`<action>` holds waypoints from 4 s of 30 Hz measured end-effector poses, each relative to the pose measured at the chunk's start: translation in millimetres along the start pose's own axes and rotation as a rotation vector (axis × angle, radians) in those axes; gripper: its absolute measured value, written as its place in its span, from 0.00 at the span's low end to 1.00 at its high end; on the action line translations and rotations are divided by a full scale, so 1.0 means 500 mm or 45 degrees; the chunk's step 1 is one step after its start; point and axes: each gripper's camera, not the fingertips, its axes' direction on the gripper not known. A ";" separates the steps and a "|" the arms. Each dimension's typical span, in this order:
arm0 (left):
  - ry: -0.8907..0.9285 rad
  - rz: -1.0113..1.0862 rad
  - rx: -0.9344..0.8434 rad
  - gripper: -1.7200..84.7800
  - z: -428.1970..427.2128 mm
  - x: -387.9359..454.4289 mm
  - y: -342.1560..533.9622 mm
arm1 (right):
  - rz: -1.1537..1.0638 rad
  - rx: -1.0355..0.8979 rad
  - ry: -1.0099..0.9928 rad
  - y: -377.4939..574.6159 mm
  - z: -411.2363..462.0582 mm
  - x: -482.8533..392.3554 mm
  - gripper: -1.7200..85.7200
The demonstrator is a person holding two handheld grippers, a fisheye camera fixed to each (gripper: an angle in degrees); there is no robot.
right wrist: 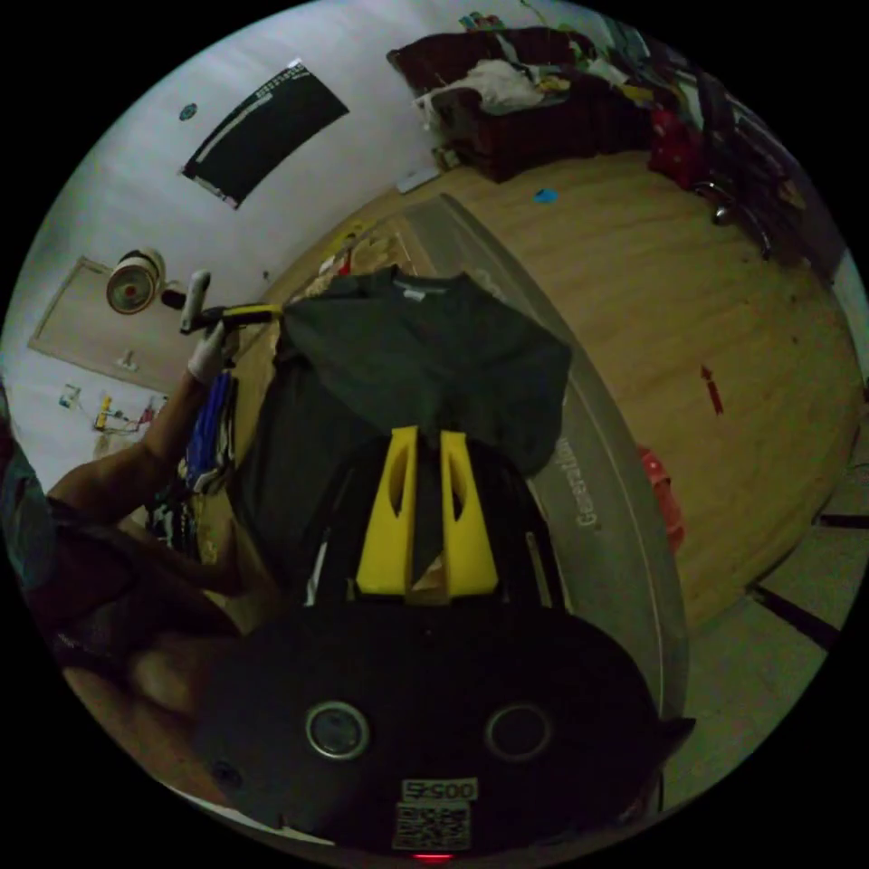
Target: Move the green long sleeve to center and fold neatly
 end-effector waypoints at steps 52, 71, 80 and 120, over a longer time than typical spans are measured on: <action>-0.553 -0.050 0.053 0.02 0.308 0.110 0.182 | 0.252 0.097 0.515 0.177 0.361 0.044 0.00; -0.323 0.141 -0.269 0.09 0.129 0.157 0.712 | 0.217 0.178 0.095 0.420 0.271 0.118 0.07; -0.305 -0.179 -0.575 0.14 0.230 0.139 1.019 | 0.244 -0.231 -0.124 0.641 0.382 0.034 0.07; 0.365 -0.180 -0.820 0.07 0.007 -0.038 1.202 | 0.395 -0.275 -0.578 0.948 0.228 0.104 0.00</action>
